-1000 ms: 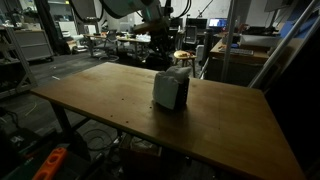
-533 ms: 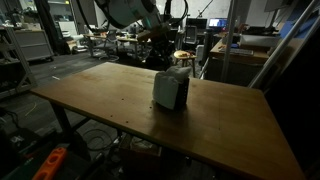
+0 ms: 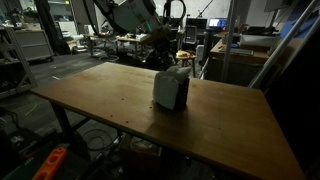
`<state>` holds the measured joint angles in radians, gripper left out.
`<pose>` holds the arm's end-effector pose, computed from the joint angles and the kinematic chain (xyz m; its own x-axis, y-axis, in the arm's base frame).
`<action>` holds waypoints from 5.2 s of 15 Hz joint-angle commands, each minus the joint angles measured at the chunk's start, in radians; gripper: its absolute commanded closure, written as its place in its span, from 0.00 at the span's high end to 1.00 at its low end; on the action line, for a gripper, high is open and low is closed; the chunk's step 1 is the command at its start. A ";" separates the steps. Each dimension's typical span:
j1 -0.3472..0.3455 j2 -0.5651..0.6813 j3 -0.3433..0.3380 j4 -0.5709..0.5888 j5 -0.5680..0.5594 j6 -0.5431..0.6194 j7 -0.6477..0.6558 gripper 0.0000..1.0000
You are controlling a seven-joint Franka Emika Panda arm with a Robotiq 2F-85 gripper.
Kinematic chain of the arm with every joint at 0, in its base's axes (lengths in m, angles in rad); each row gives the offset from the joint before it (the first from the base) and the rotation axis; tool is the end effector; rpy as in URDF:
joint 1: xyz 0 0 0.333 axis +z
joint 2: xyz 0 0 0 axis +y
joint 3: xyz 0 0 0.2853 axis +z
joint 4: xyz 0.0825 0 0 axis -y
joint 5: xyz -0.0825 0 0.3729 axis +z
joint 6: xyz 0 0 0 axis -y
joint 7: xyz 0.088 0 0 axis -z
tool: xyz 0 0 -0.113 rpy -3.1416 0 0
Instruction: Put the towel on the table into the box
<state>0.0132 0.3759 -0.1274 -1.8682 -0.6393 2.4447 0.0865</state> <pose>0.6299 -0.0708 0.3096 0.9502 0.2935 0.1052 0.2053 -0.8430 0.4972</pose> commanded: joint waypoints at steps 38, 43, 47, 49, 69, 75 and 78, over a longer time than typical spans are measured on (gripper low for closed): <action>0.007 -0.052 -0.067 -0.064 -0.118 0.003 0.226 0.07; -0.001 -0.101 -0.059 -0.121 -0.106 -0.004 0.268 0.05; -0.010 -0.129 -0.057 -0.162 -0.096 0.003 0.299 0.06; -0.013 -0.140 -0.057 -0.185 -0.088 0.011 0.316 0.06; -0.033 -0.175 -0.044 -0.316 0.019 0.062 0.358 0.06; -0.037 -0.159 -0.042 -0.350 0.133 0.104 0.308 0.06; -0.041 -0.158 -0.042 -0.350 0.196 0.118 0.265 0.06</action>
<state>-0.0064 0.2271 -0.1842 -2.1900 -0.5115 2.5252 0.4102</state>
